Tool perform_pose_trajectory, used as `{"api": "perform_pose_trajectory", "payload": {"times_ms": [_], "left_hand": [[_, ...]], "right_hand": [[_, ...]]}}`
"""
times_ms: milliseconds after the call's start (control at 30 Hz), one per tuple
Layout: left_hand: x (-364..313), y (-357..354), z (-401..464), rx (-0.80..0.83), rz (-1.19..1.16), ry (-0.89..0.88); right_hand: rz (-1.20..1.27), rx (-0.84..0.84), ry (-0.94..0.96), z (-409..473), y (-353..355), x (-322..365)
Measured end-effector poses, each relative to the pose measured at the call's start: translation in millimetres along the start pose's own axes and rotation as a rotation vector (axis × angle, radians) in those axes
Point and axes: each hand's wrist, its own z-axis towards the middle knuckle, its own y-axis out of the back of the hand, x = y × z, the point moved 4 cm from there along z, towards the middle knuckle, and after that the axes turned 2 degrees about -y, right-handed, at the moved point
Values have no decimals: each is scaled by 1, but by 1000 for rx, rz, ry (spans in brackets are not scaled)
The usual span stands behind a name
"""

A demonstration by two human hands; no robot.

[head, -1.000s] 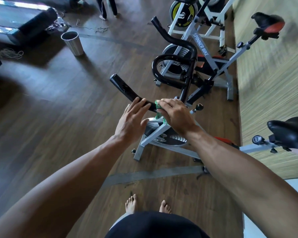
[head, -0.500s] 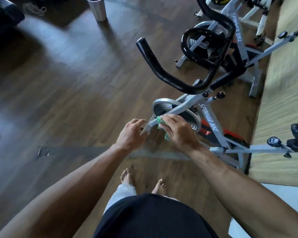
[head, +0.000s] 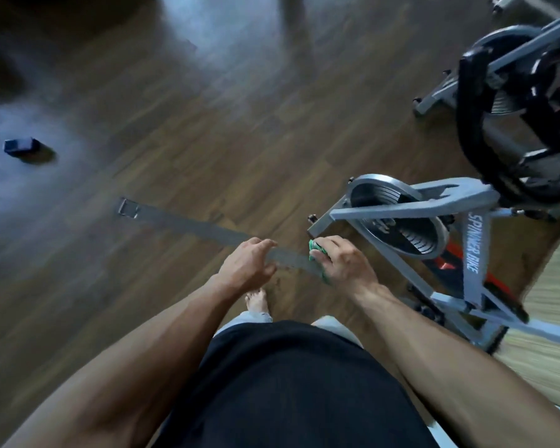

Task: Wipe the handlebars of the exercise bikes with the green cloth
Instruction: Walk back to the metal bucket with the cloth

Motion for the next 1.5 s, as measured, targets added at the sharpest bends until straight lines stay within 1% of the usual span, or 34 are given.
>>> {"api": "perform_pose_trajectory", "payload": {"times_ms": [200,367,667,867,1000,1133,1267,1367,1500], "left_hand": [[53,36,13,-13,-32,94],[78,67,39,-44,-90,144],[119,143,128,-86,-116,234],[129,206,198,-63,-107,260],[128,236,245,-79,-119,233],[126,258,292,-15,-113,222],[118,288,344,17,-94,156],[117,313,391,46,-70,109],[115,359,463,59,-37,32]], "right_hand": [[15,84,72,54,-23,45],[28,160,134,109,-41,63],[74,228,222,252,-59,75],[97,291,243,341,-53,71],[91,285,169,393,-47,51],[95,256,95,440,-33,38],[113,194,35,485,-23,23],[110,187,-16,526,-19,11],[85,102,-79,587,-2,-7]]}}
